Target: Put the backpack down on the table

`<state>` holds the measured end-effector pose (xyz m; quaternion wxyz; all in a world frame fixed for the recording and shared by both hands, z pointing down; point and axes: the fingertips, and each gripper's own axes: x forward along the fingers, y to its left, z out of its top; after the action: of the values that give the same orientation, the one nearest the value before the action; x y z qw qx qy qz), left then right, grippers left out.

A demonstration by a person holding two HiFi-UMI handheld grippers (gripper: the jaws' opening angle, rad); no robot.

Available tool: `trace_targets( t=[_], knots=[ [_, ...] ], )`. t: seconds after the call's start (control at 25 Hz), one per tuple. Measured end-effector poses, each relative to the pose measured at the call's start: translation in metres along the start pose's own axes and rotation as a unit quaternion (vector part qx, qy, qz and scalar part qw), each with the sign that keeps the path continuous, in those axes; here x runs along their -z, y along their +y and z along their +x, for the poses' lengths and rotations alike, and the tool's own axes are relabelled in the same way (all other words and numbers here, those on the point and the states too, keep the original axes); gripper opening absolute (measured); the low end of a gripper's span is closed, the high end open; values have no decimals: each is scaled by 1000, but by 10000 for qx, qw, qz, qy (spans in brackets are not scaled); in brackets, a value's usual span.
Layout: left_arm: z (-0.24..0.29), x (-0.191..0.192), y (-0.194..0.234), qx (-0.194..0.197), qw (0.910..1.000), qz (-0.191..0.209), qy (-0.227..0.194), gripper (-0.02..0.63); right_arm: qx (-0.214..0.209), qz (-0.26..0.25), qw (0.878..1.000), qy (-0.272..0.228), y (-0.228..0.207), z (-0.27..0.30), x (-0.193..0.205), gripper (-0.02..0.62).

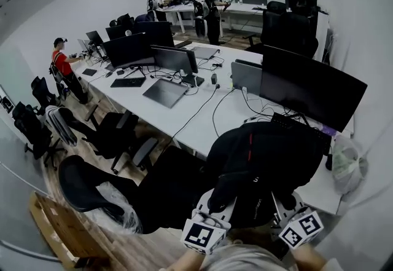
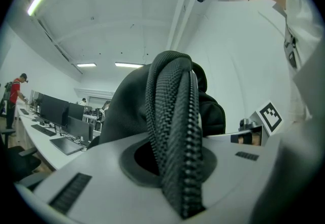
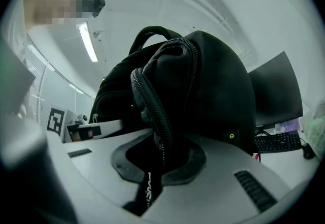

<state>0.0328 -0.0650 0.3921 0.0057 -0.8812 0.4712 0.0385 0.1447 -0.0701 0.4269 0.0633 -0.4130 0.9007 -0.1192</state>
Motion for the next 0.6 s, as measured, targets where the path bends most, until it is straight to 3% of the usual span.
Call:
trace_targets(
  t=[0.12, 0.24, 0.6],
  knots=[
    [7, 1, 5, -47, 9999, 20, 124, 37, 3, -23, 10000, -16, -6, 7, -5, 29],
    [14, 0, 14, -59, 9999, 106, -23, 37, -16, 14, 10000, -23, -10, 16, -7, 29],
    [49, -1, 53, -3, 10000, -52, -27, 37, 26, 82, 10000, -21, -29, 63, -9, 29]
  ],
)
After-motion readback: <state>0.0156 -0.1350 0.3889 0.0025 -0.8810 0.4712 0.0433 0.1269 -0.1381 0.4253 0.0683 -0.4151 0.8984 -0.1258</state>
